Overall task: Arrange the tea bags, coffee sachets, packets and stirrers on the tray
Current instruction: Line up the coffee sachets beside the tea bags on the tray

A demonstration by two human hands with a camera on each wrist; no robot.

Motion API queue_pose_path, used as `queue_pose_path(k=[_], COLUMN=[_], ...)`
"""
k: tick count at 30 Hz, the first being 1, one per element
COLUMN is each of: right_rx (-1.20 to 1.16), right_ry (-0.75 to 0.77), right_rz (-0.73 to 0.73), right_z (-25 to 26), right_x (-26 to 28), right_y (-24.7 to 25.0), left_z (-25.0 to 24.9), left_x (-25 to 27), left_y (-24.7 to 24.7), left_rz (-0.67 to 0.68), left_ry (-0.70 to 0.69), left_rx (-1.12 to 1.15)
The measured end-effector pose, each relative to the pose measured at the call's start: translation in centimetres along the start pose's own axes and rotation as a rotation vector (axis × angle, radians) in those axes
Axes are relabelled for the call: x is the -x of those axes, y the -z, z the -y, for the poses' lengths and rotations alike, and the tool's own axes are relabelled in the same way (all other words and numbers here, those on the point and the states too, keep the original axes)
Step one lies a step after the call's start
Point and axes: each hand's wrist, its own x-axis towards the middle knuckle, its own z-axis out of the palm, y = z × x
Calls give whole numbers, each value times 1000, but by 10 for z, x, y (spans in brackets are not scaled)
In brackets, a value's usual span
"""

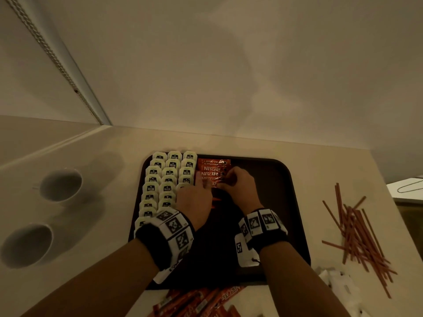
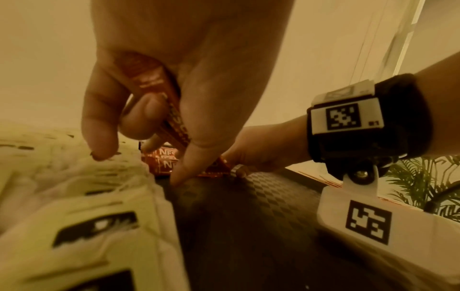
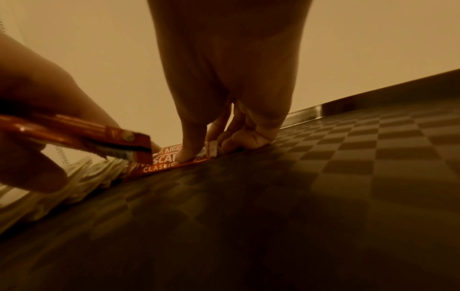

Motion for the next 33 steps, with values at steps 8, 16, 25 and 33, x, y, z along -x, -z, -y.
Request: queue_pose_path(k=[8,16,25,33], right_rx=[-53,-44,-61,-43], right_ry=[8,-3,14,2], right_rz=[-12,-7,-19,-8], right_z=[-5,-7,-8,-7], right_x=[-3,-4,-1,-2], right_y=[-3,-4,-2,-2], left_z=[1,1,4,9], left_x=[-6,-8,-11,2], left_y=[-2,-4,-3,7], left_rz=[44,47,58,-50], left_ry=[17,16,-5,-38], left_rx=[21,35,51,68])
